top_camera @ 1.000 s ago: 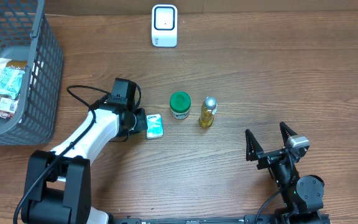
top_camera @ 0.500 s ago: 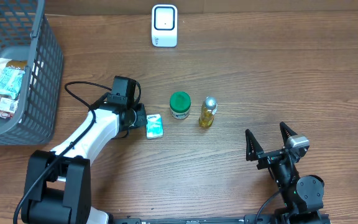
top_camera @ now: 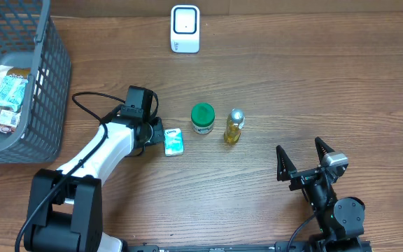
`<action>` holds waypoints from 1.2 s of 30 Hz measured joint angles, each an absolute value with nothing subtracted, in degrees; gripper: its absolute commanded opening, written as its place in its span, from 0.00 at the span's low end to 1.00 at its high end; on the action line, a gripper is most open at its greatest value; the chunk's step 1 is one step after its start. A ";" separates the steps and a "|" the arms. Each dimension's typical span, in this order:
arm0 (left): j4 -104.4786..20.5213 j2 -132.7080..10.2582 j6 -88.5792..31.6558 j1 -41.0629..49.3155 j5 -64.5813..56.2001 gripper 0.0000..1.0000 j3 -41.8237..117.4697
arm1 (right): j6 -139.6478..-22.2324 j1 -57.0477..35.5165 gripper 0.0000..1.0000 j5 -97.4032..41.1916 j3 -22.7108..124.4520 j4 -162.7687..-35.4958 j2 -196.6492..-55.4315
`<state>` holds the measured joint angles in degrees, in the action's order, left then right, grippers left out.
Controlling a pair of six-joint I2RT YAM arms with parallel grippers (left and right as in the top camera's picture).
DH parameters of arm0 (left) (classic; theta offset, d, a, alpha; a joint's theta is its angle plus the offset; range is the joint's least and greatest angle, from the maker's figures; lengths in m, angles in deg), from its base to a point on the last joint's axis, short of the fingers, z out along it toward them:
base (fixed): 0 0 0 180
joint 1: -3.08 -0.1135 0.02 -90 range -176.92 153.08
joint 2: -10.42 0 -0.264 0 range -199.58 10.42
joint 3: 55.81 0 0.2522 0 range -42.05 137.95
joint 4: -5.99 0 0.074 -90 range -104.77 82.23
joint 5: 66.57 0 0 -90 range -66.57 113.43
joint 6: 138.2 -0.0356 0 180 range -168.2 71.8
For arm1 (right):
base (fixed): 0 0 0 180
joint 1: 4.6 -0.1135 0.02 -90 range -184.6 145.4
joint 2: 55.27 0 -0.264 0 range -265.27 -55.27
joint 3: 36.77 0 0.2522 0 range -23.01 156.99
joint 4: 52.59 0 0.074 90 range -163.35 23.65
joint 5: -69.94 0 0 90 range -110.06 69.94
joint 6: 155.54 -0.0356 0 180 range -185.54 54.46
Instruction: Scan the item barcode
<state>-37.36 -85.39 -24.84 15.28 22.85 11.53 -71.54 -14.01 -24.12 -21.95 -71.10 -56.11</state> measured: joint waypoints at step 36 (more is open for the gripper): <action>-31.00 -89.26 -37.28 13.84 27.13 0.27 11.44 | -71.50 -14.01 1.00 -24.12 -21.95 -71.10 -56.11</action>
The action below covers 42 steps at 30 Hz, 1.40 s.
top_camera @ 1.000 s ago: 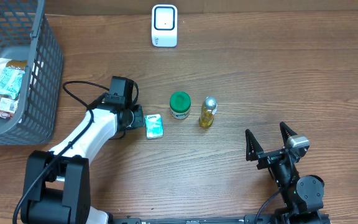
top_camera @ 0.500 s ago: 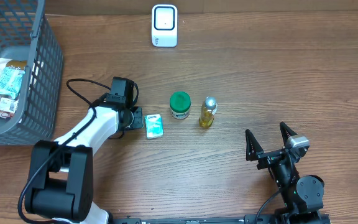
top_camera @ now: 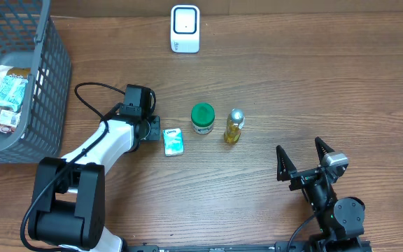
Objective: Scan the item barcode
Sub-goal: 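Release the Kleenex pack and raise the left gripper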
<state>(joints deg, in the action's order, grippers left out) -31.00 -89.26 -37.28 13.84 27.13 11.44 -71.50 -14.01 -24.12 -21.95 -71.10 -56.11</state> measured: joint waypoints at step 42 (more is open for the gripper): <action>-25.95 -92.73 -64.36 13.80 13.84 0.17 11.88 | -71.50 -14.01 1.00 -24.10 -21.95 -71.12 -56.11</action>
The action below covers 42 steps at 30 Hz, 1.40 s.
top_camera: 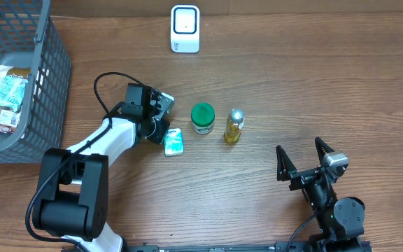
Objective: Scan the item barcode
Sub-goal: 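Release the Kleenex pack and raise the left gripper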
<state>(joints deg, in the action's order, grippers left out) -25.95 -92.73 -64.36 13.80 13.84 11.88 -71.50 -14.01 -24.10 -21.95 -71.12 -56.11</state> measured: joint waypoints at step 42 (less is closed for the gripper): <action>-37.86 -93.26 -63.03 14.69 6.65 0.10 14.68 | -71.54 -14.01 1.00 -24.10 -21.95 -71.08 -56.11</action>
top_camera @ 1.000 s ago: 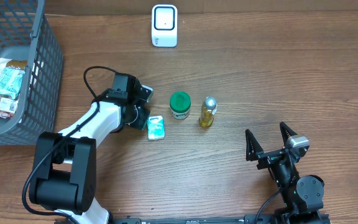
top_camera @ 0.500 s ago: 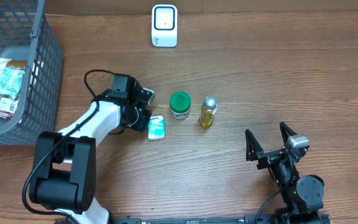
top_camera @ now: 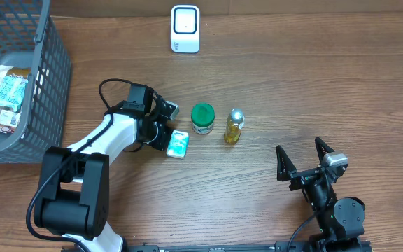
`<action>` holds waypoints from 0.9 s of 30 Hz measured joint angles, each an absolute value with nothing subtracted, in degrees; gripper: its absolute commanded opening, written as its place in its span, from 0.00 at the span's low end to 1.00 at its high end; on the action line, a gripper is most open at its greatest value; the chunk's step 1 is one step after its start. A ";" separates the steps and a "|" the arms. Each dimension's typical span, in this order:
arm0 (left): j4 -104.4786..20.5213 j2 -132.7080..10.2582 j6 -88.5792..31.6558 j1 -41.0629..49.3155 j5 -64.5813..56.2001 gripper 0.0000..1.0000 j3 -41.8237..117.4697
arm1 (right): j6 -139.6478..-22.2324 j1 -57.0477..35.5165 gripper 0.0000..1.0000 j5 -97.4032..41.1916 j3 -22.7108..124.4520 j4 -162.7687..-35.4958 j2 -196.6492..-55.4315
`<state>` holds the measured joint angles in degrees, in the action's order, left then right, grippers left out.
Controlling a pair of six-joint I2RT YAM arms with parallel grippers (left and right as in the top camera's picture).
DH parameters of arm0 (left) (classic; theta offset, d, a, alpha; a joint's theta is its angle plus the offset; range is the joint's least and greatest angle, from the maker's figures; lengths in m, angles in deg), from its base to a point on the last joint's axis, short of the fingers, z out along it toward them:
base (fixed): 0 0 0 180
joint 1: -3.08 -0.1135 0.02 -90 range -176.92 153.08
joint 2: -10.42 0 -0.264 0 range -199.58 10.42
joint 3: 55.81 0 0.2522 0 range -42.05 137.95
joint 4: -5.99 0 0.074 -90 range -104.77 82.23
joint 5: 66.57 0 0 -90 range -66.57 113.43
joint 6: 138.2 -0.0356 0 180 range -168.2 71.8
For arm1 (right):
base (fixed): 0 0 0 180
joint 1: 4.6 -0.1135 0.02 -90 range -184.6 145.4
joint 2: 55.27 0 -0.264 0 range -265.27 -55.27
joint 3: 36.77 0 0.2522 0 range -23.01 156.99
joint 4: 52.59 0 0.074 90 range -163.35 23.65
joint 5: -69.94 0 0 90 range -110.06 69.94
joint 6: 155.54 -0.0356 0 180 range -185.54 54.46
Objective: Scan the item barcode
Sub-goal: 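Release the Kleenex pack and raise the left gripper, then swing the left gripper back over the grey basket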
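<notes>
The white barcode scanner (top_camera: 185, 29) stands at the back edge of the table. A small teal packet (top_camera: 178, 144) lies tilted on the wood, left of a green-lidded jar (top_camera: 202, 118) and a small yellow bottle (top_camera: 234, 127). My left gripper (top_camera: 168, 126) is open just left of the packet. Its nearer finger is at the packet's left edge, and I cannot tell whether they touch. Near the front right, my right gripper (top_camera: 301, 158) stands open with nothing between its fingers.
A grey wire basket (top_camera: 44, 77) holding several wrapped packets fills the back left corner. The left arm's cable loops above its wrist.
The left gripper has shifted right and slightly nearer, reaching the teal packet. The packet now lies a little further right and more tilted. The right arm has not moved.
The left gripper first sat left of the teal packet, pointing at it. It then stood slightly further back. Later it had turned and opened wide beside the packet. Now its fingers are at the packet, which has shifted slightly. The right arm stayed still throughout.
</notes>
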<state>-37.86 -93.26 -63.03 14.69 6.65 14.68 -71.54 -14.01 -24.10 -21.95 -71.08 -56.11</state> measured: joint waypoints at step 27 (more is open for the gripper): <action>-69.94 -90.72 -58.22 15.35 22.28 0.58 72.51 | -71.52 -14.01 1.00 -24.12 -21.95 -71.10 -56.11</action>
<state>-69.94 -90.72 -58.22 15.35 22.28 72.51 -71.52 -14.01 -24.12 -21.95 -71.10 -56.11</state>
